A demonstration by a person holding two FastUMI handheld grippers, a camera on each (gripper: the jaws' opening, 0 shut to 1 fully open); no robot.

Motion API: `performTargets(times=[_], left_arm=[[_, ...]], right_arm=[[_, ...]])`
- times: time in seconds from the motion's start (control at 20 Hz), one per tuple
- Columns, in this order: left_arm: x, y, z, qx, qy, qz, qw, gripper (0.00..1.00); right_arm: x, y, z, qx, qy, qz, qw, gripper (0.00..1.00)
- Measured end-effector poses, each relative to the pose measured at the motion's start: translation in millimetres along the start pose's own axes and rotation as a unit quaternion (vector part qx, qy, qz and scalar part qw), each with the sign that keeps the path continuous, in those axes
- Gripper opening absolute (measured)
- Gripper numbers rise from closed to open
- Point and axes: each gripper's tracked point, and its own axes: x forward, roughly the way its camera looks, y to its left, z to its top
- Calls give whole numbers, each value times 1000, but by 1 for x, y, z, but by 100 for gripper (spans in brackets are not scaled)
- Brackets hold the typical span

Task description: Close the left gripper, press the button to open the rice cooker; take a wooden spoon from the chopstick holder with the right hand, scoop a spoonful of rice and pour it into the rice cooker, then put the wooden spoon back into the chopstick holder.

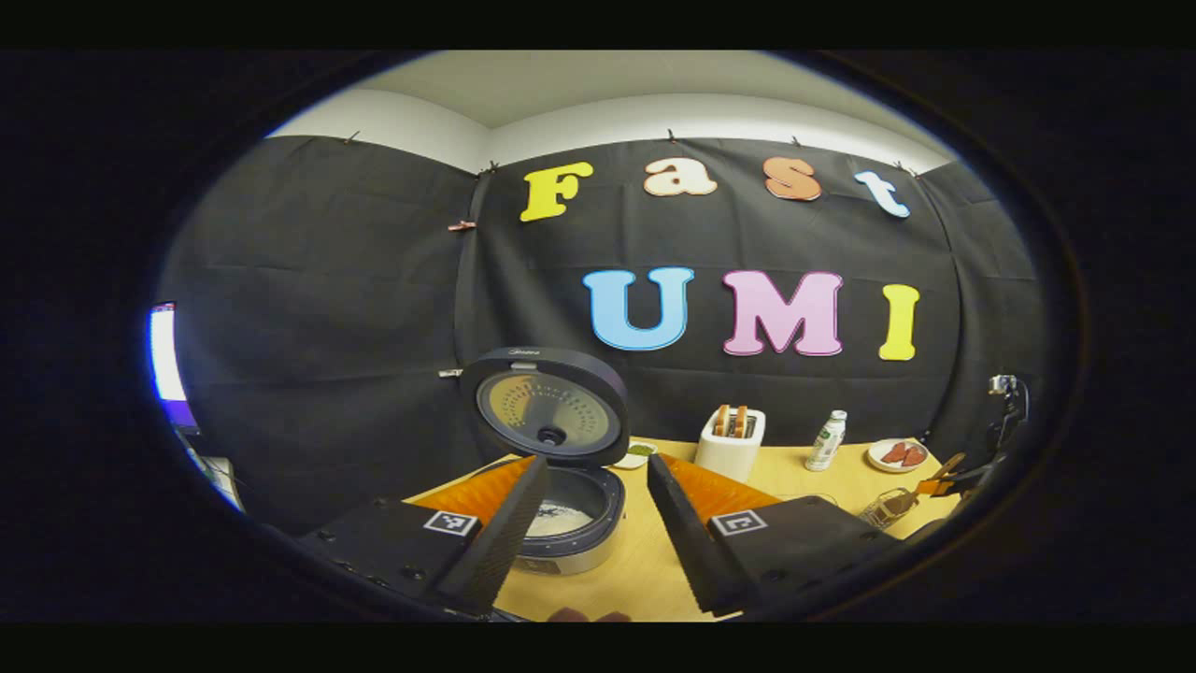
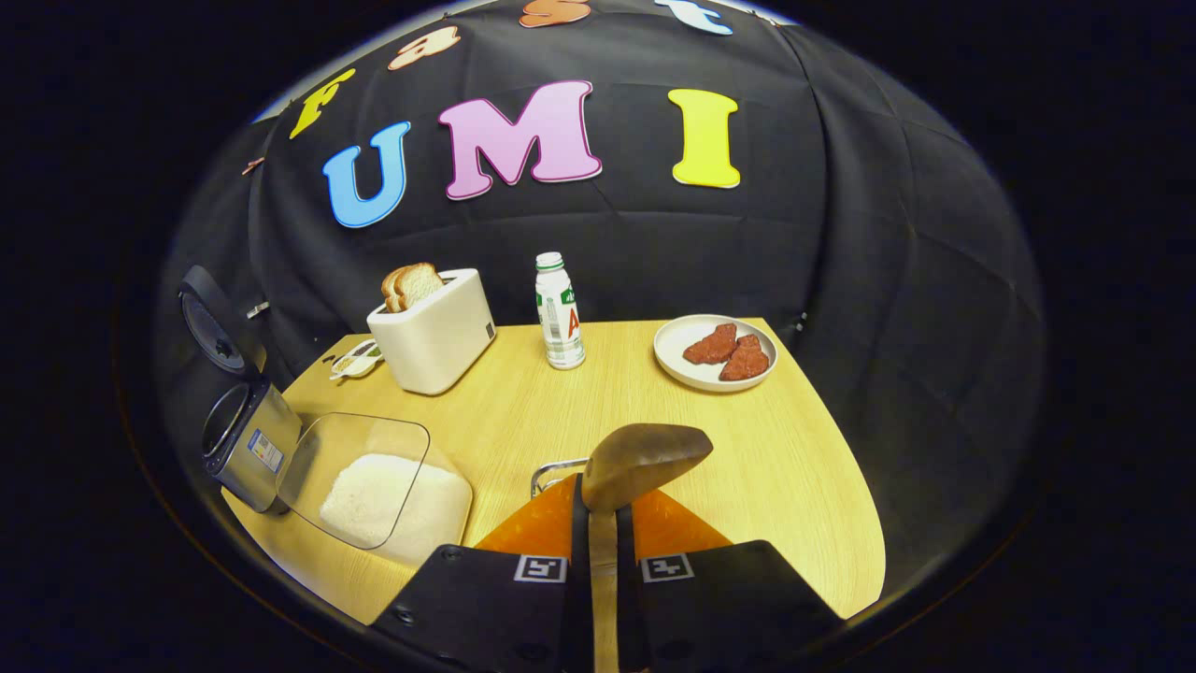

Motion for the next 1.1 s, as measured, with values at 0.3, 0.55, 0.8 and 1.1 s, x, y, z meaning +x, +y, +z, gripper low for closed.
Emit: performTargets(times=[0.3, 0.55, 0.8, 1.1], left_arm=[[2, -2, -1, -2, 1, -2, 1000, 76], [8, -8, 3, 0, -3, -9, 1000, 76], [15, -10, 2, -5, -2, -17, 1000, 76], [35, 15, 11, -6, -11, -2, 1000, 76]], right_arm=[[-9, -14, 19, 21, -29, -21, 999, 30], [-21, -34, 37, 53, -38, -53, 996, 46], [-30, -54, 55, 65, -58, -81, 993, 57], [-44, -51, 74, 51, -84, -86, 991, 52]])
